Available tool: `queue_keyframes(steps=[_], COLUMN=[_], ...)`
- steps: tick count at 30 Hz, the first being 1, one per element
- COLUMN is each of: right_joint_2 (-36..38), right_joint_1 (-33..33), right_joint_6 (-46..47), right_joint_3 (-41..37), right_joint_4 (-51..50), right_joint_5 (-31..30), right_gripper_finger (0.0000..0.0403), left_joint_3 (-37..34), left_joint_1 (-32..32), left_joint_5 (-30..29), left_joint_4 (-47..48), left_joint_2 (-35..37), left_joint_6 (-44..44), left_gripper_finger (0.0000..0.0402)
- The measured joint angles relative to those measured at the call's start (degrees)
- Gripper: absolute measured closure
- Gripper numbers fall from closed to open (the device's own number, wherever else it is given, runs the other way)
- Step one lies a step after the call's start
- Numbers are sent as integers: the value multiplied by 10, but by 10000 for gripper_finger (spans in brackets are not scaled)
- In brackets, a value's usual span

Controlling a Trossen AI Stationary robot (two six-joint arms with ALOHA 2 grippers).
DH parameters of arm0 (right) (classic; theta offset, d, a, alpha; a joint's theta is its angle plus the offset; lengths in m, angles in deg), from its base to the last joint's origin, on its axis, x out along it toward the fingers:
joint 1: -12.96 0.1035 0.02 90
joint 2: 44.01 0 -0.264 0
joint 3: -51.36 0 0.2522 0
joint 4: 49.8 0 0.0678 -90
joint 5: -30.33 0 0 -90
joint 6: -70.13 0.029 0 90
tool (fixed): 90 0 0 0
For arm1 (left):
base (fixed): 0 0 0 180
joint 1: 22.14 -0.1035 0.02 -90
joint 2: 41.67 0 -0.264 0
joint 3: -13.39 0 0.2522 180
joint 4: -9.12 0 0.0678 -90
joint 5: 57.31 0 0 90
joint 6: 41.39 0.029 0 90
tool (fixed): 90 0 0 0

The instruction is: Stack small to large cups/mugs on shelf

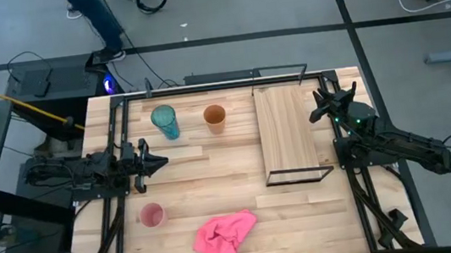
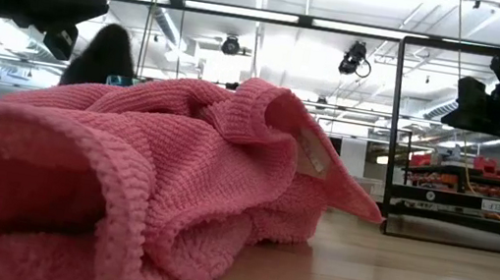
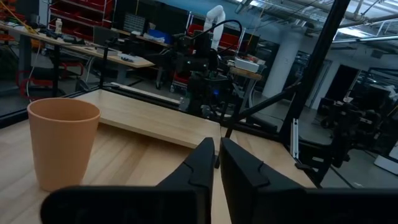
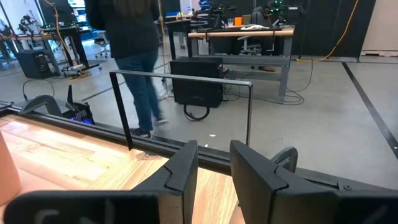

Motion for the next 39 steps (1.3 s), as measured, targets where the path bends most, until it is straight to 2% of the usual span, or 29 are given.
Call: queue_keyframes(steps=[28, 39], right_joint_2=[0, 0], right_joint_1=[0, 0], right_joint_6=[0, 0], right_joint_3=[0, 0], right_joint_4=[0, 0], right_joint_5=[0, 0], right_gripper_finger=[300, 300], left_joint_3=[0, 0], left_joint_1=[0, 0], left_joint_5=[0, 0], left_joint_4=[0, 0], left_joint_2=[0, 0], left_joint_6=[0, 0], left_gripper_finger=[361, 372])
